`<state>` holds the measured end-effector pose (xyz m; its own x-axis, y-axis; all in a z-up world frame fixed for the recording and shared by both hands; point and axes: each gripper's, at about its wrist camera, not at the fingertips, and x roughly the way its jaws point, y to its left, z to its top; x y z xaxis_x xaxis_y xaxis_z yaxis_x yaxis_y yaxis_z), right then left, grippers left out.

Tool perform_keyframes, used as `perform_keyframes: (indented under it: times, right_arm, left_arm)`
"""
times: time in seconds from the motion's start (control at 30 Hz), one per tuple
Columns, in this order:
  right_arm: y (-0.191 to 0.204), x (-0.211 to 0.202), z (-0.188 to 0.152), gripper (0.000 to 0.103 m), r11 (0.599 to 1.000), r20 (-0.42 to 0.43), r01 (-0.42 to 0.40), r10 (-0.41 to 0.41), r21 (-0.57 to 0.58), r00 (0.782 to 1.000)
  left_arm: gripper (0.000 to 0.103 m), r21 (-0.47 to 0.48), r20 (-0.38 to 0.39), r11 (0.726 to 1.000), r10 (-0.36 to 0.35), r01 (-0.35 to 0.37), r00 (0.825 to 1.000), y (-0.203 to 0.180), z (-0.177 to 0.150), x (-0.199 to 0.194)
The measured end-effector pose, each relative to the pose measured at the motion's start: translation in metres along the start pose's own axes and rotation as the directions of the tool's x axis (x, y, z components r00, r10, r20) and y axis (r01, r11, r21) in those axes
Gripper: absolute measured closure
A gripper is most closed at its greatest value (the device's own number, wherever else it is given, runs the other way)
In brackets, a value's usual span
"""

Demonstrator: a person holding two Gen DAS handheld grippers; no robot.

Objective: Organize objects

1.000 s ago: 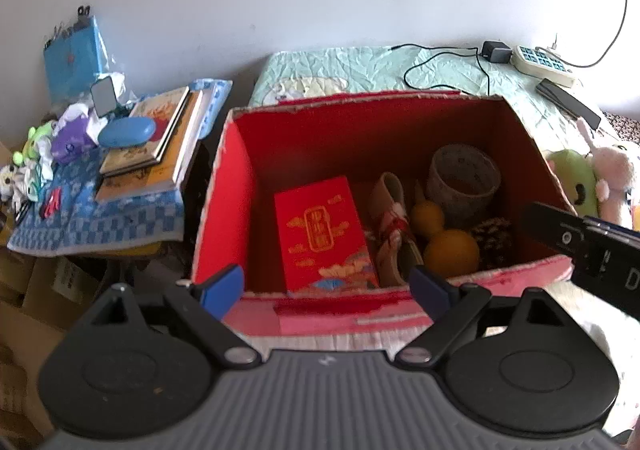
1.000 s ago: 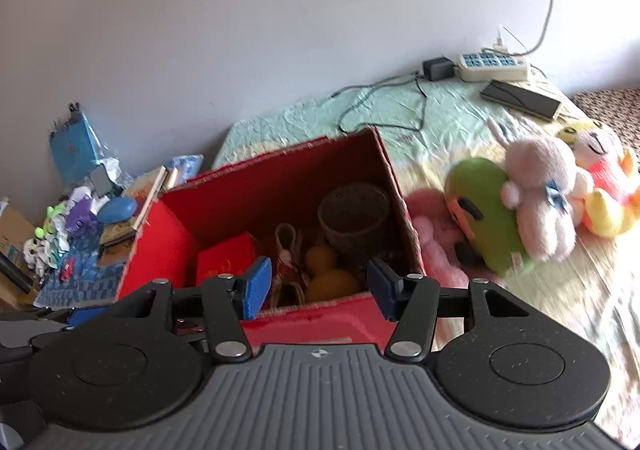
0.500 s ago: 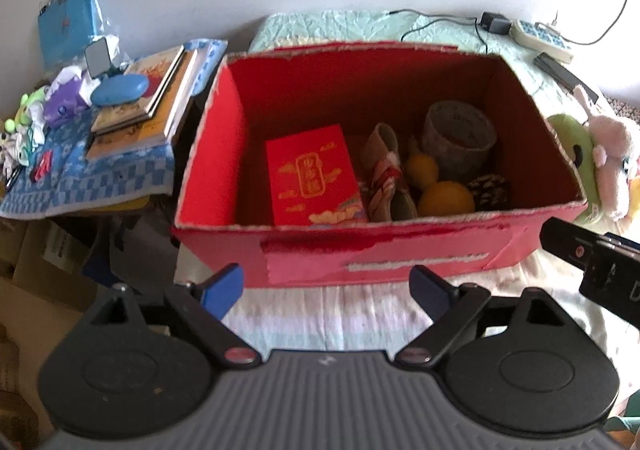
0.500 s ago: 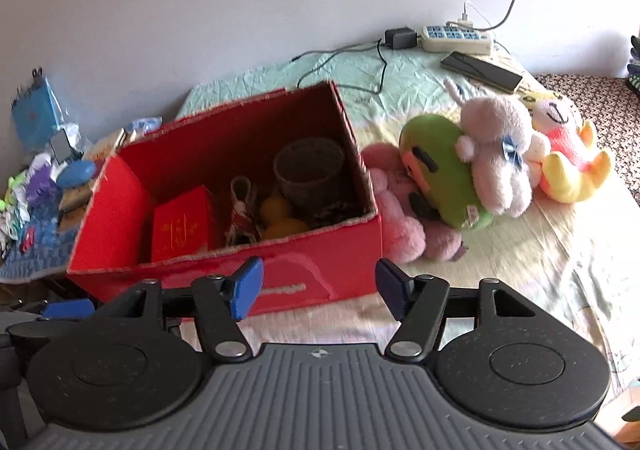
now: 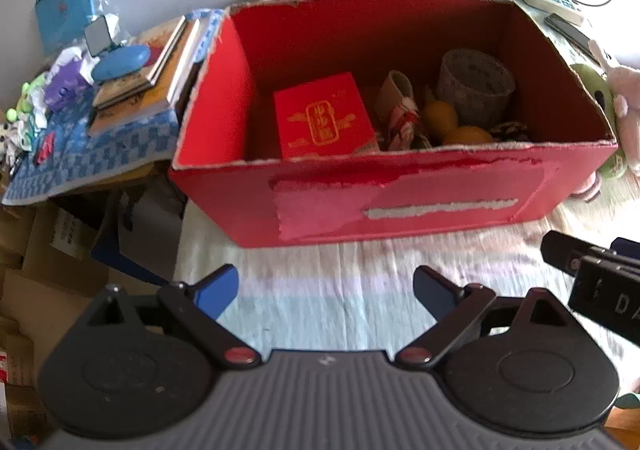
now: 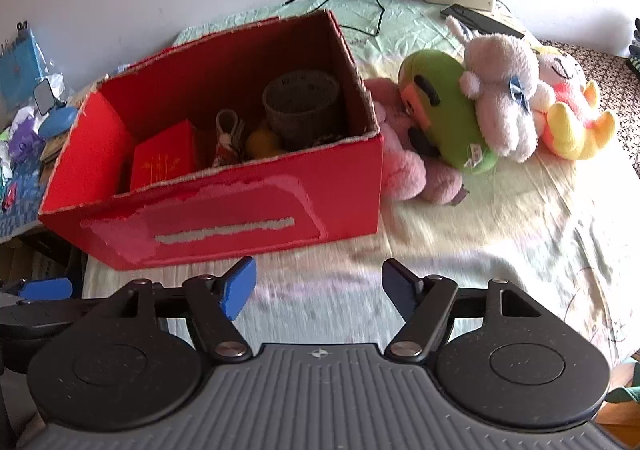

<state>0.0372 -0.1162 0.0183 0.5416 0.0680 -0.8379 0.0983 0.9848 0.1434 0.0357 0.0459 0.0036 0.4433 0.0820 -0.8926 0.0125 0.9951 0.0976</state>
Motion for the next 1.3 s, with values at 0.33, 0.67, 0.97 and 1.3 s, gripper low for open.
perform_keyframes:
  times: [0.33, 0.67, 0.97, 1.3]
  right_arm:
    - [0.000, -0.009, 0.006, 0.030, 1.000, 0.030, 0.005, -0.005, -0.008, 1.000]
    - [0.004, -0.029, 0.029, 0.030, 1.000, 0.103, -0.003, 0.006, -0.026, 0.995]
    - [0.014, -0.036, 0.056, 0.030, 0.999, 0.162, -0.020, 0.026, -0.038, 0.986]
    - [0.015, -0.031, 0.069, 0.030, 1.000, 0.188, -0.022, 0.026, -0.023, 0.982]
  left_arm:
    - [0.009, 0.013, 0.004, 1.000, 0.010, -0.010, 1.000, -0.002, 0.001, -0.006]
    - [0.009, 0.028, 0.094, 0.999, 0.035, -0.038, 0.995, -0.001, 0.020, -0.029]
    - [0.009, -0.014, 0.152, 0.998, 0.060, -0.059, 0.987, 0.008, 0.043, -0.039]
    - [0.009, -0.030, 0.173, 0.997, 0.081, -0.077, 0.982, 0.007, 0.063, -0.033]
